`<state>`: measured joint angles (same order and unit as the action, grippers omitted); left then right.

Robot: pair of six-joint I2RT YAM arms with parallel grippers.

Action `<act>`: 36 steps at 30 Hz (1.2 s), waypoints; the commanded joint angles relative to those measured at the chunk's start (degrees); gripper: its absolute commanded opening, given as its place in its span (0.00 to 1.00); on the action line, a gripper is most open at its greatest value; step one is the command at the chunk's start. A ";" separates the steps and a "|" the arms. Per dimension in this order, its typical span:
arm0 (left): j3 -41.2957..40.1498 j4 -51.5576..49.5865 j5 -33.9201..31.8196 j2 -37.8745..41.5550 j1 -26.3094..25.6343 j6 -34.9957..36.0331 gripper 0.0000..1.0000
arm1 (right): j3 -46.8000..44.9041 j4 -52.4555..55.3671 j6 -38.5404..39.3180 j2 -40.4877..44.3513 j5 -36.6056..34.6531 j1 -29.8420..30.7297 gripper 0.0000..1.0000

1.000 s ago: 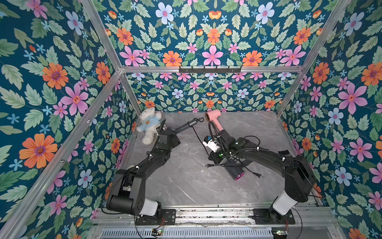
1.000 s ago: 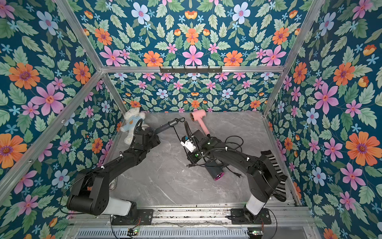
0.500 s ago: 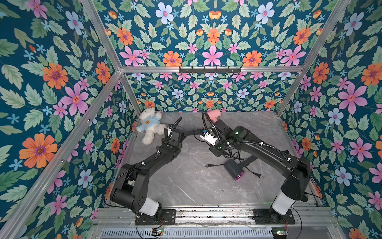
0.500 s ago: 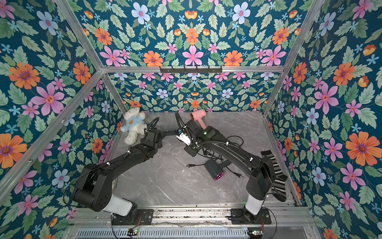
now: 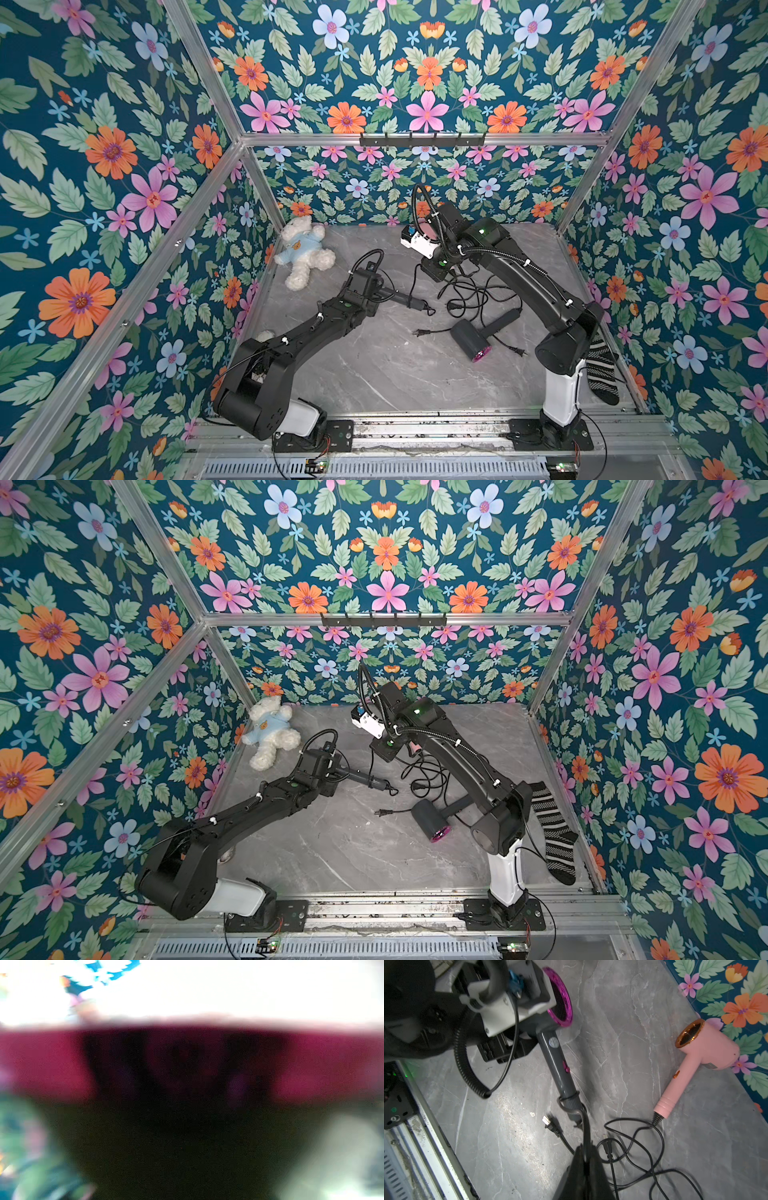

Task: Wrap the cord around the hair dryer
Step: Wrap the power cord around the hair dryer.

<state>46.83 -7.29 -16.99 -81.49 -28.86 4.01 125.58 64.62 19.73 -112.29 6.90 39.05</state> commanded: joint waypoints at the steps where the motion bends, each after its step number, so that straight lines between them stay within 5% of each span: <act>1: -1.65 -2.36 8.72 2.74 -0.19 5.08 0.00 | 1.73 0.08 0.74 -1.54 3.64 -2.20 0.00; 9: -9.82 11.42 36.33 12.52 4.77 0.89 0.00 | -11.63 -8.15 -3.50 -0.93 14.34 -9.88 0.00; 16: -16.32 31.25 48.70 17.21 11.76 -14.28 0.00 | -28.91 -21.21 -7.69 5.02 22.78 -12.91 0.00; 21: -20.19 45.48 46.12 16.36 15.42 -27.95 0.00 | -38.27 -30.58 -12.72 7.53 26.45 -12.99 0.00; 27: -18.18 45.92 34.40 13.64 14.67 -36.29 0.00 | -51.24 -46.48 -21.59 11.30 29.95 -12.99 0.00; 31: -15.98 40.03 21.42 12.34 13.41 -37.71 0.00 | -57.99 -55.29 -27.66 14.20 30.18 -12.27 0.00; 36: -11.82 29.27 5.56 9.38 10.61 -41.85 0.00 | -59.65 -53.77 -26.58 16.37 21.83 -6.79 0.00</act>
<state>32.71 21.47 4.23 -71.48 -17.41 -29.98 66.24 8.71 -6.35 -96.36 34.59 30.11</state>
